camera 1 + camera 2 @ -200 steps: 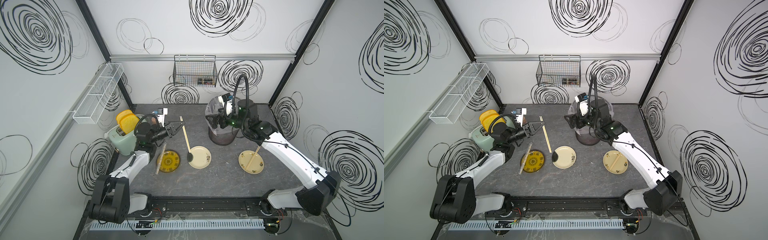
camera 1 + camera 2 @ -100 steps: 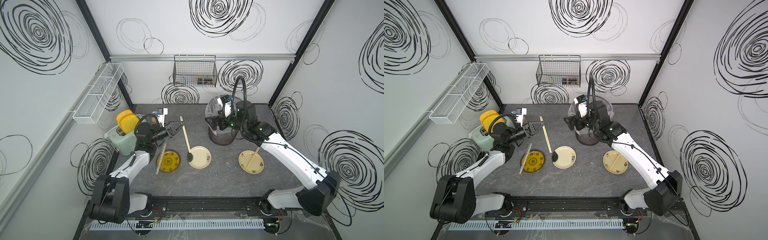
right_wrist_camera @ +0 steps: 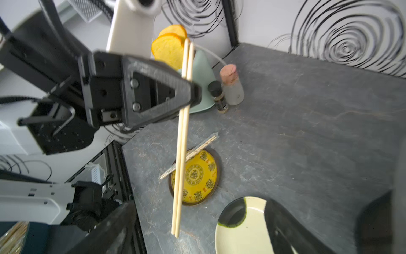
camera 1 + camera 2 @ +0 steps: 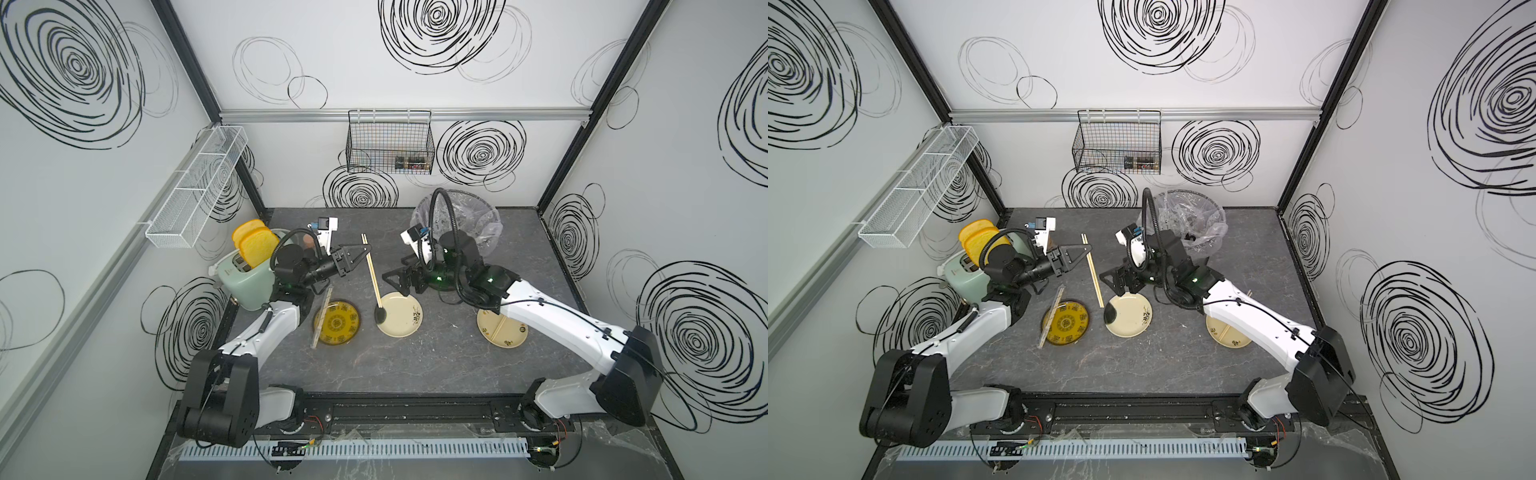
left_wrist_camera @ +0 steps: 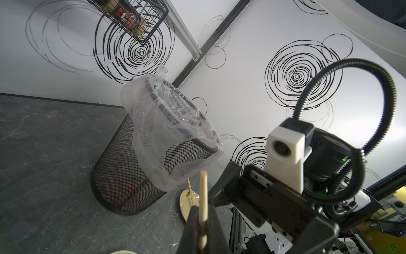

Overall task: Remove the packaging of disposable chopsticks
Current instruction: Place the disposable chopsticks on the plate.

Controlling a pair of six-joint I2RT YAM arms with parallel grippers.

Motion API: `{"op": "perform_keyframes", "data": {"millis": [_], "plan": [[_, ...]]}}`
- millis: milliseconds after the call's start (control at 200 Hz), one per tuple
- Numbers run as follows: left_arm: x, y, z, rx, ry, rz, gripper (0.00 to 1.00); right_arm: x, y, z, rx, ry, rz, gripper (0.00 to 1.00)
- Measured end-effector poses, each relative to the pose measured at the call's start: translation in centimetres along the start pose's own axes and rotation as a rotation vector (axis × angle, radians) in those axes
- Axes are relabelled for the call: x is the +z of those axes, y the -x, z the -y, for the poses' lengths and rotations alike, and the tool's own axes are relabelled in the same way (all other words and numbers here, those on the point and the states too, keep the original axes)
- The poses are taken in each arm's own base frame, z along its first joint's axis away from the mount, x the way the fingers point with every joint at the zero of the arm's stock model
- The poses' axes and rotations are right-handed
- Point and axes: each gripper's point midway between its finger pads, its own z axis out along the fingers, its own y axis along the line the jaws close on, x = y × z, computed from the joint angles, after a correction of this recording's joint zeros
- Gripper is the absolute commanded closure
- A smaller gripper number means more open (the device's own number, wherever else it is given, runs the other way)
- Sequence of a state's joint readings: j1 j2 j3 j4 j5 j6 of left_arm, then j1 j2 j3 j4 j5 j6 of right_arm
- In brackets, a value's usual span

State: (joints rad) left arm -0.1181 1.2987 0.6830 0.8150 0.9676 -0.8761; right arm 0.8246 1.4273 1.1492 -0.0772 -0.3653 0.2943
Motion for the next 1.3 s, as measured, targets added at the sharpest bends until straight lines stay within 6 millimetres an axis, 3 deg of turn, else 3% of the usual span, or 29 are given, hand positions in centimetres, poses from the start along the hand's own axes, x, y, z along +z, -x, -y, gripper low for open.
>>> {"op": "perform_keyframes", "data": {"millis": [150, 385, 630, 876, 1071, 1226, 1301], "plan": [[0.0, 0.0, 0.1, 0.01, -0.001, -0.002, 1.0, 3.6, -2.3, -1.3, 0.057, 0.095, -0.058, 0.23], [0.1, 0.3, 0.5, 0.03, -0.006, 0.001, 1.0, 5.7, -2.7, -1.4, 0.116, 0.151, -0.069, 0.44], [0.1, 0.1, 0.3, 0.022, 0.002, -0.007, 1.0, 5.3, -1.0, -1.2, 0.135, 0.189, -0.03, 0.57], [0.1, 0.1, 0.3, 0.019, 0.003, -0.009, 1.0, 4.9, 0.7, -1.3, 0.136, 0.214, 0.004, 0.82], [0.1, 0.0, 0.3, 0.02, 0.004, -0.011, 1.0, 4.9, 0.8, -1.3, 0.139, 0.216, 0.006, 1.0], [0.1, 0.0, 0.2, 0.018, 0.007, -0.013, 0.97, 5.0, 0.8, -1.3, 0.137, 0.214, 0.005, 1.0], [0.1, 0.0, 0.2, 0.019, 0.007, -0.013, 0.84, 5.0, 0.8, -1.2, 0.137, 0.213, 0.005, 1.0]]}}
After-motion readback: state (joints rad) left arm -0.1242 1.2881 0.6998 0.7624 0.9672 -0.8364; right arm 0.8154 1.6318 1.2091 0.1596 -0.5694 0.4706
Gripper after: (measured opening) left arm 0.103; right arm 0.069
